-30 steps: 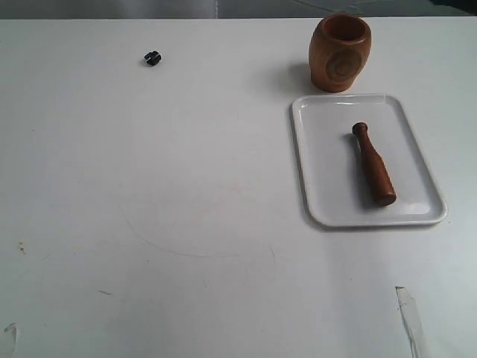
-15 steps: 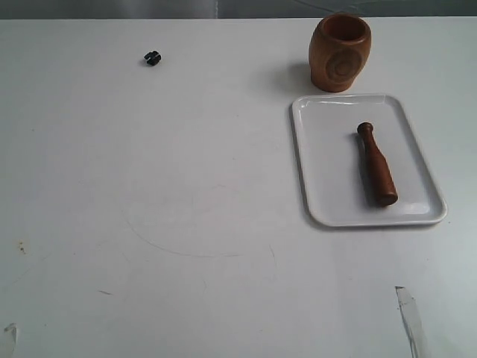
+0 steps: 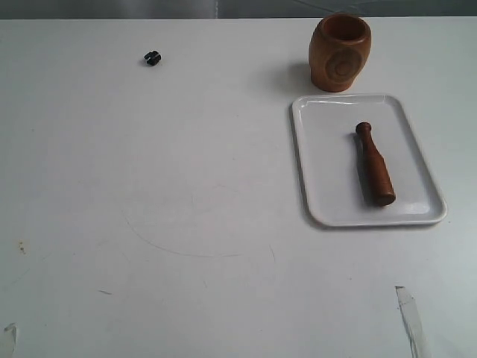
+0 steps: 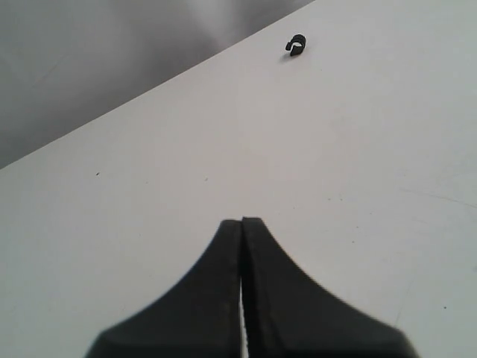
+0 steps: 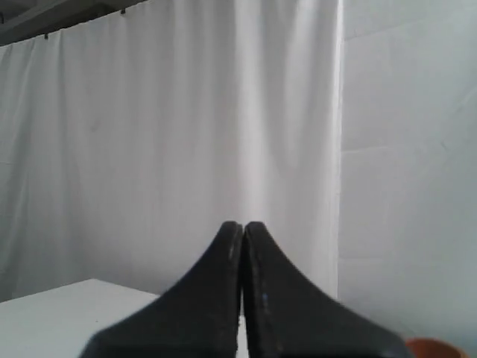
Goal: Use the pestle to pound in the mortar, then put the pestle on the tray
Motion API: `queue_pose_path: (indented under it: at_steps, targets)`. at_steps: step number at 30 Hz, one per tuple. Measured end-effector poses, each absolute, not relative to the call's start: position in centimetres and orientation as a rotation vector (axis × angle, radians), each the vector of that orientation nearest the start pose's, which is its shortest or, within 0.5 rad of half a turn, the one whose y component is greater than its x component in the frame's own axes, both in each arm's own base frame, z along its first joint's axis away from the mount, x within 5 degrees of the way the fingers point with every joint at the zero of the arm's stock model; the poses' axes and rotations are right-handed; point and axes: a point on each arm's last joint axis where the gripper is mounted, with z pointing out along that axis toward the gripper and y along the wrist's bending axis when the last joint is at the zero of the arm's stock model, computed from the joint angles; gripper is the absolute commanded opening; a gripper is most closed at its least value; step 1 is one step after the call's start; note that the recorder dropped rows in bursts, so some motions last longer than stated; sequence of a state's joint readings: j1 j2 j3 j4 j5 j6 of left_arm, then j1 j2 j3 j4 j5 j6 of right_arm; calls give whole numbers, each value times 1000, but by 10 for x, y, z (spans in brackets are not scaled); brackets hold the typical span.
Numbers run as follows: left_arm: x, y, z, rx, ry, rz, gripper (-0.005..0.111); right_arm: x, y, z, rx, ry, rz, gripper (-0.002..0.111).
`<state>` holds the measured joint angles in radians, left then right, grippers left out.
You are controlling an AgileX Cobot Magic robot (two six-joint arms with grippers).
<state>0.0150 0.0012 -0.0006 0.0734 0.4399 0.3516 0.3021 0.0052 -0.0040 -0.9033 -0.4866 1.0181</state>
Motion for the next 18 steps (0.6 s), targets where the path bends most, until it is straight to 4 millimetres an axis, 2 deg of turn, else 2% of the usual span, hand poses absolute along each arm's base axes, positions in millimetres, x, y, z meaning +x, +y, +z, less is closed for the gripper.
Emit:
queue_pose_path:
  at_steps: [4, 8, 10, 14, 18]
  targets:
    - [51, 4, 174, 367, 1901, 320, 0, 36, 44, 232, -368, 1260, 661, 0]
    - [51, 4, 174, 367, 1901, 320, 0, 43, 38, 221, -308, 1397, 571, 0]
    - [51, 4, 174, 367, 1901, 320, 0, 48, 31, 218, -221, 1453, 524, 0]
    - [51, 4, 174, 367, 1901, 320, 0, 52, 21, 215, -100, 1488, 470, 0]
    - [51, 4, 174, 367, 1901, 320, 0, 52, 20, 215, -105, 1489, 447, 0]
